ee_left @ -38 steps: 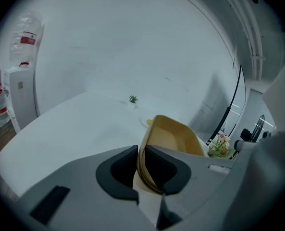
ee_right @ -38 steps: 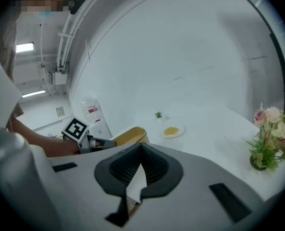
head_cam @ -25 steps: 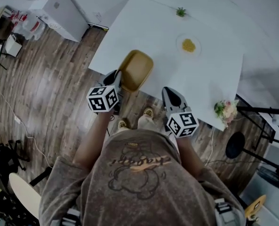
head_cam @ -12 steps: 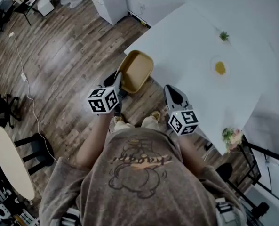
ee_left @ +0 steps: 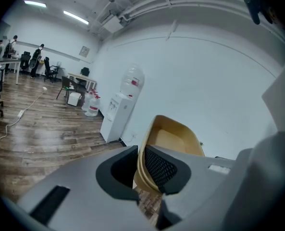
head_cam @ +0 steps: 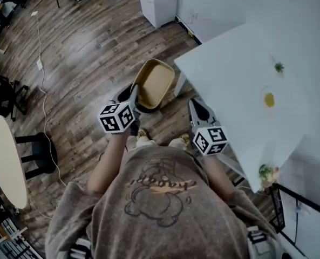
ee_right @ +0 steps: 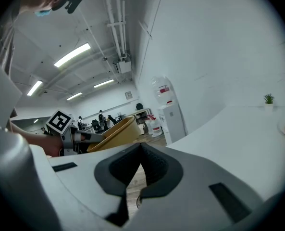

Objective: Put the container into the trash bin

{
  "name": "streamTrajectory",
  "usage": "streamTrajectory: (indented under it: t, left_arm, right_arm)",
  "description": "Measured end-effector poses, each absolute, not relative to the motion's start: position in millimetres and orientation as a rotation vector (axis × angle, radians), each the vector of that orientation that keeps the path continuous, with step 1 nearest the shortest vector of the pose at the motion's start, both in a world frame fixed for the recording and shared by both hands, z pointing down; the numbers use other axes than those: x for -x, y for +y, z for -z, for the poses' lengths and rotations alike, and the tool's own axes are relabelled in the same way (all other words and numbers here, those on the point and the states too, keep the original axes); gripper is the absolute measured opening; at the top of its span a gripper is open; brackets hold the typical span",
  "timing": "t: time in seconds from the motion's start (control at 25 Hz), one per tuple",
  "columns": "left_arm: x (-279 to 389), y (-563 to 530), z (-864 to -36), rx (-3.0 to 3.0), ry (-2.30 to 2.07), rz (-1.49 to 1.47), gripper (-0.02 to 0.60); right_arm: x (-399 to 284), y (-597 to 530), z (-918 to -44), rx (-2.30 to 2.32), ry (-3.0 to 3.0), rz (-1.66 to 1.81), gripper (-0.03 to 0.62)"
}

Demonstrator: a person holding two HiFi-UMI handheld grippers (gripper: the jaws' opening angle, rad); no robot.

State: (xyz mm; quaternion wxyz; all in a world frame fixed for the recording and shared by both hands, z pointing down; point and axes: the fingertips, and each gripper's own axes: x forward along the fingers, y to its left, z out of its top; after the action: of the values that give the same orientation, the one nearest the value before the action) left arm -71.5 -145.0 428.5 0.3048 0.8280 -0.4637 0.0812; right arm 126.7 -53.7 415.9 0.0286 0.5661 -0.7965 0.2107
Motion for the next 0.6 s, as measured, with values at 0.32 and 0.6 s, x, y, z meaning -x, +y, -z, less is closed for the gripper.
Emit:
streamTrajectory:
  t: [0.32,0.6]
  left_arm:
    - [125.9,-165.9,-425.2,-2.141,-1.269,-0.164,0.046]
    - [160.2,-177.8,-419.8,-2.144,-1.303,-0.152,0.046]
  right_arm:
    - [-75.2,-79.4,-411.0,-1.682,-2.461,-0.644,0.0]
    - [-39.3,-94.6,-418.8,-1.62,-2.473,-0.652,0.0]
